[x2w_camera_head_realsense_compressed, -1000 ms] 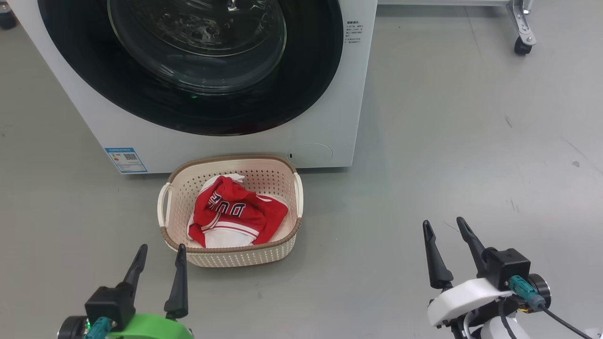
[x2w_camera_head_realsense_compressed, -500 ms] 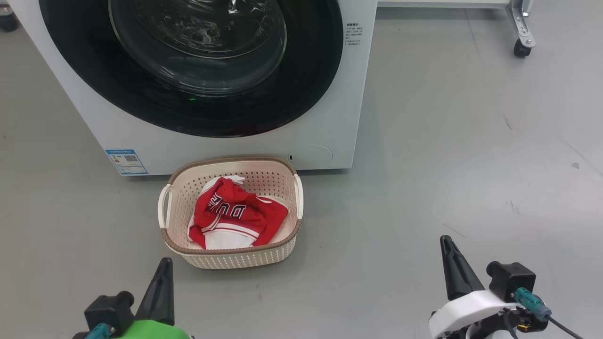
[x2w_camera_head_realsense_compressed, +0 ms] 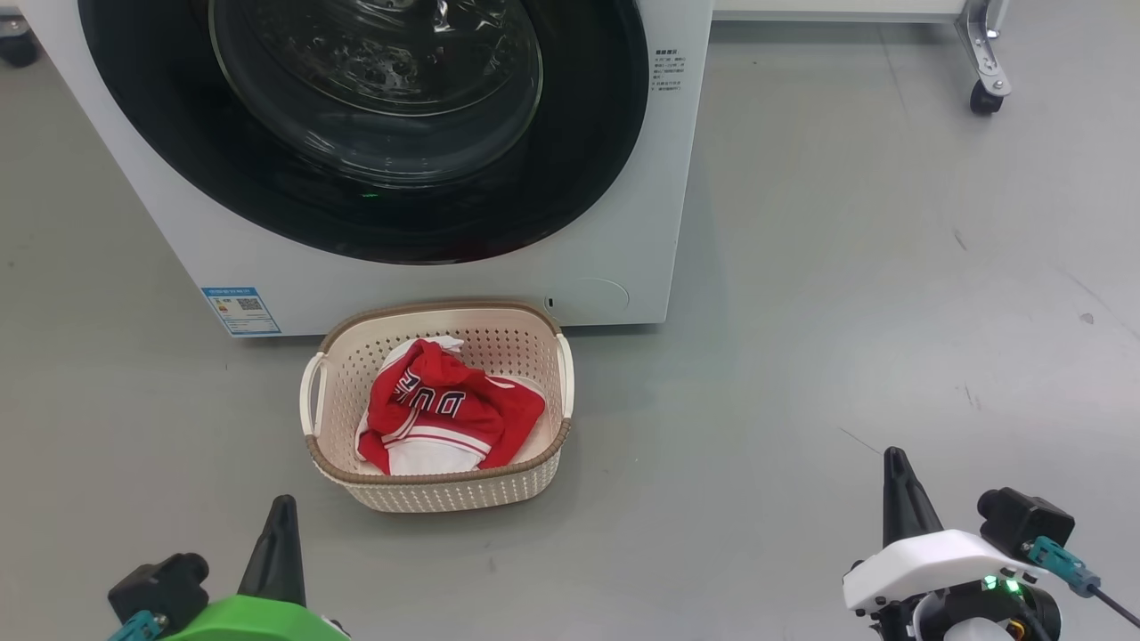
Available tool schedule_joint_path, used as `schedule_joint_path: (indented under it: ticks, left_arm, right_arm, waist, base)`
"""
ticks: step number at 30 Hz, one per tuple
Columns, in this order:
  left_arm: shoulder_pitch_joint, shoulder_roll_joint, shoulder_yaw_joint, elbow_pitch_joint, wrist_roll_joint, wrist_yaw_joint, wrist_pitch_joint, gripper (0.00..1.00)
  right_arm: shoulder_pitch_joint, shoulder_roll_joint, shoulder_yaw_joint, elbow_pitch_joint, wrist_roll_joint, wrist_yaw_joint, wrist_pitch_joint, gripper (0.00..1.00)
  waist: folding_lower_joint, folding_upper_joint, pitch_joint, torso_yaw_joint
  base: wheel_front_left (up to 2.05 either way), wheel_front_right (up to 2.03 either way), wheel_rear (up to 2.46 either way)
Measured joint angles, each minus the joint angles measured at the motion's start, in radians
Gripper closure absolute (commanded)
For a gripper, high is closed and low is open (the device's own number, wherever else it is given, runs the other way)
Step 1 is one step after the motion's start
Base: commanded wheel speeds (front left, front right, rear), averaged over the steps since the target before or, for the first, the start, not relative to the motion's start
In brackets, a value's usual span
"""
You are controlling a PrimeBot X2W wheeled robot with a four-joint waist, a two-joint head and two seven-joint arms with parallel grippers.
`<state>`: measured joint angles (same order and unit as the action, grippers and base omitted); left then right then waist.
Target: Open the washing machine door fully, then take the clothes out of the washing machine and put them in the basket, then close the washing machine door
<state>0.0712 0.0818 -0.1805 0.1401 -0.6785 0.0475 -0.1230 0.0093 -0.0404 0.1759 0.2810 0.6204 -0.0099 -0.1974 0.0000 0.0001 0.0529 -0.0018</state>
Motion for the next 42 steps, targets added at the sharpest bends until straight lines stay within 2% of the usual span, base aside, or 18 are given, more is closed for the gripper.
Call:
schedule_joint_path:
  ticks: [42]
  left_arm:
    - [-0.048, -0.001, 0.108, 0.061, -0.506, -0.081, 0.104, 1.00]
  right_arm:
    - [-0.022, -0.026, -0.121, -0.010, 0.553, 0.062, 0.133, 1.00]
  waist:
    - [0.0000, 0.0000, -0.026, 0.001]
  base:
    - [0.00, 0.00, 0.00]
